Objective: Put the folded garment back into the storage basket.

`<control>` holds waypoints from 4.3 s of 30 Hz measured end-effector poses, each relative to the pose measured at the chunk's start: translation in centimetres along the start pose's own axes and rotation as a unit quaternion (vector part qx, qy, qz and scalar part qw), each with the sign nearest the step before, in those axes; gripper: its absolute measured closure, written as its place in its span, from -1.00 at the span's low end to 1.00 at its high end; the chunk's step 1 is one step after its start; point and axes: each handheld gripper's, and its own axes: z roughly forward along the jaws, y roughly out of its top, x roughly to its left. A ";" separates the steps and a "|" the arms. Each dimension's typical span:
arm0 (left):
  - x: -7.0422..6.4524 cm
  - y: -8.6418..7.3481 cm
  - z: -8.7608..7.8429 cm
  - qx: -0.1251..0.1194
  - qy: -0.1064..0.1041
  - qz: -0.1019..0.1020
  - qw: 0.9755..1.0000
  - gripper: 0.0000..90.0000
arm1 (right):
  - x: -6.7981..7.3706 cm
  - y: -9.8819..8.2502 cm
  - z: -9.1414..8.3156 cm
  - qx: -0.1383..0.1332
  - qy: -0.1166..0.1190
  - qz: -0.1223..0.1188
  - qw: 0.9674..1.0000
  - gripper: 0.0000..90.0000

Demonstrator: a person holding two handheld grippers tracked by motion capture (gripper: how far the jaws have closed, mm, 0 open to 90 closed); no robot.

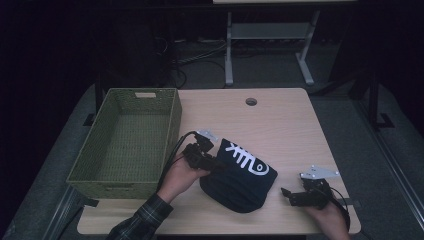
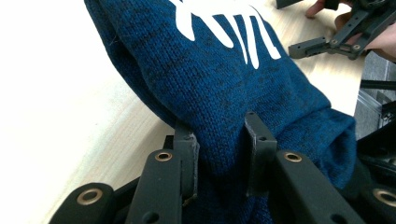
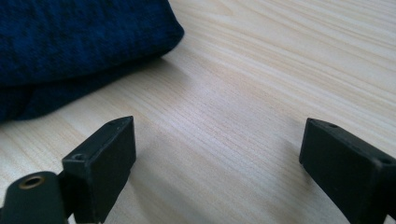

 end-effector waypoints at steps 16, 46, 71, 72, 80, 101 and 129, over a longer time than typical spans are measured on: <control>-0.1 1.7 -3.7 0.011 0.003 0.022 1.000 0.59 | 0.0 0.0 0.0 -0.001 0.000 -0.001 1.000 -0.77; 0.8 2.2 -12.5 -0.011 0.039 0.016 0.999 0.59 | 0.0 0.0 0.0 -0.001 -0.001 0.001 1.000 -0.76; 1.9 0.7 -20.8 -0.050 0.082 -0.011 0.995 0.59 | 0.0 0.0 0.0 -0.001 -0.002 0.003 1.000 -0.75; 2.0 0.6 -21.2 -0.052 0.085 -0.013 0.995 0.59 | 0.0 0.0 0.0 -0.001 -0.002 0.003 1.000 -0.76; 2.7 -0.7 -24.4 -0.077 0.107 -0.034 0.991 0.59 | 0.0 0.0 0.0 -0.002 -0.003 0.004 1.000 -0.74; 5.1 -4.7 -29.4 -0.108 0.151 -0.086 0.979 0.59 | 0.0 0.1 0.0 -0.003 -0.005 0.006 1.000 -0.73; 8.5 -9.3 -28.1 -0.091 0.161 -0.162 0.969 0.59 | 0.0 0.1 0.1 -0.003 -0.006 0.006 1.000 -0.73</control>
